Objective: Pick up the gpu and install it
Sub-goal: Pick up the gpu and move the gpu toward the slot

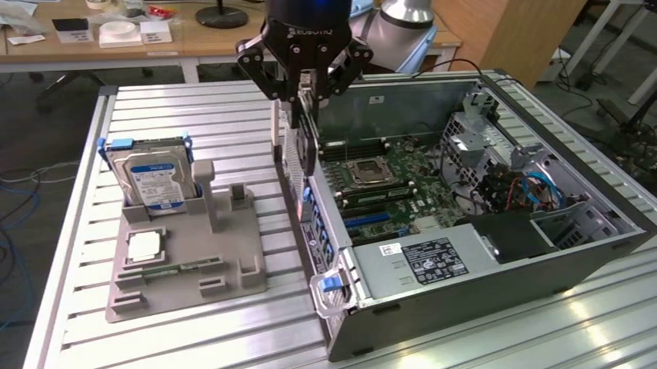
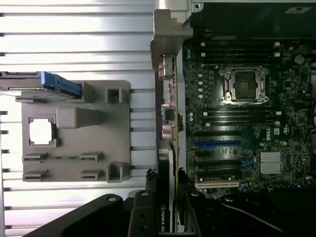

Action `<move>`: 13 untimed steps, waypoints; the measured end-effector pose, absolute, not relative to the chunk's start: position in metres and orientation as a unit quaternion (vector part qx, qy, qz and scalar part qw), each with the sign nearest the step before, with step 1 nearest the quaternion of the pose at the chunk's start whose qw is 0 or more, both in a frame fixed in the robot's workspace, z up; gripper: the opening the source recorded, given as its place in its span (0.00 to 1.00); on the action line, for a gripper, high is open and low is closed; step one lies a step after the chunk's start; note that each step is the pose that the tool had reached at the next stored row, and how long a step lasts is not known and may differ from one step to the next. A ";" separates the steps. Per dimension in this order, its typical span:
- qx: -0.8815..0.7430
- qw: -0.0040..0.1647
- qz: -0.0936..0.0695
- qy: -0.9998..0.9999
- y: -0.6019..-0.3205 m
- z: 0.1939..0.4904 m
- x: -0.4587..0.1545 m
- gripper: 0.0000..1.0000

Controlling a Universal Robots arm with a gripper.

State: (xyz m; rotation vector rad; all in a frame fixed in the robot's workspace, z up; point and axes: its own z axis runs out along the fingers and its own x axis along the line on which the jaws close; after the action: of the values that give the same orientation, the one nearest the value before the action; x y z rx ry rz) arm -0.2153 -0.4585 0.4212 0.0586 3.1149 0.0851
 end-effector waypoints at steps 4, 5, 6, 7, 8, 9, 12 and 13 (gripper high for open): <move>0.019 0.012 0.027 0.999 -0.458 0.421 -0.208 0.27; 0.019 0.013 0.028 0.999 -0.458 0.421 -0.206 0.27; 0.019 0.013 0.028 0.999 -0.458 0.421 -0.204 0.27; 0.019 0.012 0.028 0.999 -0.458 0.421 -0.202 0.27; 0.019 0.012 0.028 0.999 -0.458 0.421 -0.201 0.27; 0.019 0.012 0.028 0.999 -0.458 0.421 -0.199 0.27; 0.019 0.012 0.028 0.999 -0.457 0.421 -0.194 0.27; 0.019 0.012 0.028 0.999 -0.457 0.421 -0.192 0.27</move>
State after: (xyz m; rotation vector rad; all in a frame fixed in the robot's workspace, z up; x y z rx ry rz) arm -0.1917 -0.4570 0.4213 0.0588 3.1149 0.0863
